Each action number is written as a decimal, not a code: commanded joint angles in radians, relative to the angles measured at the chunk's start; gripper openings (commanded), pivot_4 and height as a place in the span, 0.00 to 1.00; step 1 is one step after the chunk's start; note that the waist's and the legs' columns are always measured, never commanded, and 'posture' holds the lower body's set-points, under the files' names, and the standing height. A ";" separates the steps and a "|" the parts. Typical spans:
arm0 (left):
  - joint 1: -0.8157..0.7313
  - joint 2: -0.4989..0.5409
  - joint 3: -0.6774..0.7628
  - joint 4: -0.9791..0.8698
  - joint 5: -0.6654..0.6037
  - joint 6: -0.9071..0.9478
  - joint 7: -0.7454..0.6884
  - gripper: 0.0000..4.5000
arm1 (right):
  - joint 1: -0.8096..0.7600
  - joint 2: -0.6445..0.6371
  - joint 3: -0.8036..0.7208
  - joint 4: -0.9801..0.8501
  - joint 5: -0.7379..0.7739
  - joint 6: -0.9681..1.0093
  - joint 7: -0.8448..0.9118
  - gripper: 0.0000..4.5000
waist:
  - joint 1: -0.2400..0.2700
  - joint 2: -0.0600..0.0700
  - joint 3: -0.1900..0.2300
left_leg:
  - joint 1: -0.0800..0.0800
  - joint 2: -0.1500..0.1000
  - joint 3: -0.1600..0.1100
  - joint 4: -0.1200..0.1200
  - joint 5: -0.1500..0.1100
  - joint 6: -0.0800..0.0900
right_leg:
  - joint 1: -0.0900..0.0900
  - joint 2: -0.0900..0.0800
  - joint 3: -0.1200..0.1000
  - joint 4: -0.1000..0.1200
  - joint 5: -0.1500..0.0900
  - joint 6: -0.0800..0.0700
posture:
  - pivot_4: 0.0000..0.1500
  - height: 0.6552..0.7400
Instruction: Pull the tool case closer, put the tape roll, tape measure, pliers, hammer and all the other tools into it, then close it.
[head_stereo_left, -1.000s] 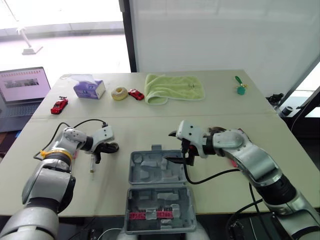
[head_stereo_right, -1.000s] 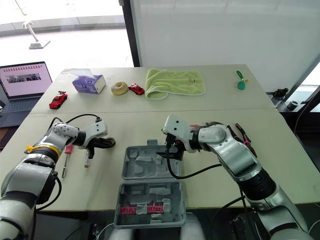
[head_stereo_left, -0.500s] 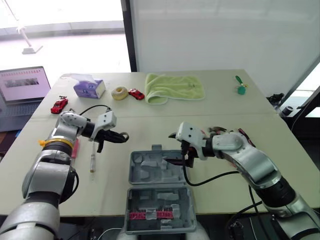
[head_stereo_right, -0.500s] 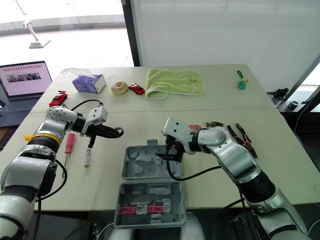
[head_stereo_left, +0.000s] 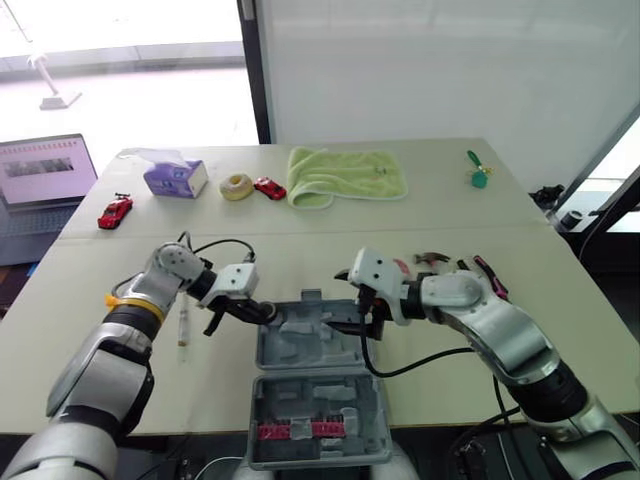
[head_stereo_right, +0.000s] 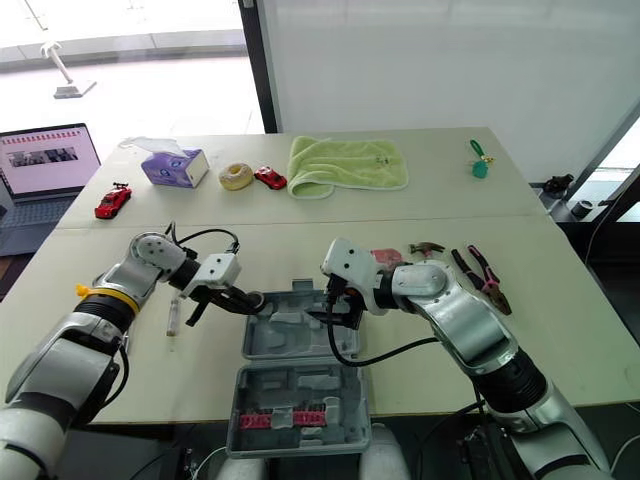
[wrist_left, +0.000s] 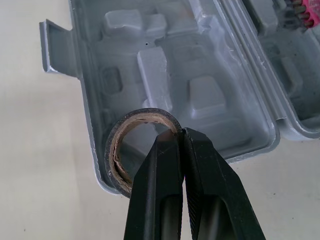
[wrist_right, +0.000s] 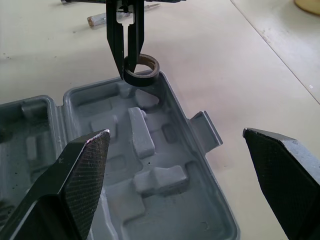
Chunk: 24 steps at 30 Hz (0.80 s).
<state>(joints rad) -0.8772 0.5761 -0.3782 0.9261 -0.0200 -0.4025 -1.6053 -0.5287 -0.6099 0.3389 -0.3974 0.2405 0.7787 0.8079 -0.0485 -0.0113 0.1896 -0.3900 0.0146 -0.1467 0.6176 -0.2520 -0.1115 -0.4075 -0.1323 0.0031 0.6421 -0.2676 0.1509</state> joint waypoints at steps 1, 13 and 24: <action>-0.024 -0.008 0.006 0.020 0.043 -0.052 0.012 0.01 | -0.005 0.002 -0.025 -0.046 0.009 0.004 -0.007 1.00 | 0.001 0.000 0.000 | 0.000 0.000 0.000 0.000 0.000 0.000 | 0.000 0.000 0.000 0.000 0.000 0.000 | 1.00 1.00; -0.047 -0.054 0.008 0.070 0.115 -0.102 0.044 0.01 | 0.010 0.002 -0.034 -0.073 0.019 0.031 -0.022 1.00 | 0.004 0.000 0.000 | 0.000 0.000 0.000 0.001 0.000 0.000 | 0.000 0.000 0.000 0.001 0.000 0.000 | 1.00 1.00; -0.077 -0.093 0.006 0.128 0.164 -0.095 0.067 0.01 | 0.009 0.011 -0.038 -0.081 0.031 0.042 -0.038 1.00 | 0.004 0.000 0.000 | 0.000 0.000 0.000 0.001 0.000 0.000 | 0.000 0.000 0.000 0.001 0.000 0.000 | 1.00 1.00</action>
<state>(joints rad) -0.9315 0.4835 -0.3779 1.0510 0.1323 -0.4933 -1.5460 -0.5157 -0.6078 0.3312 -0.4306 0.2589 0.8240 0.7747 -0.0448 -0.0113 0.1896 -0.3900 0.0146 -0.1468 0.6185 -0.2520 -0.1114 -0.4077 -0.1322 0.0031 0.6434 -0.2676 0.1510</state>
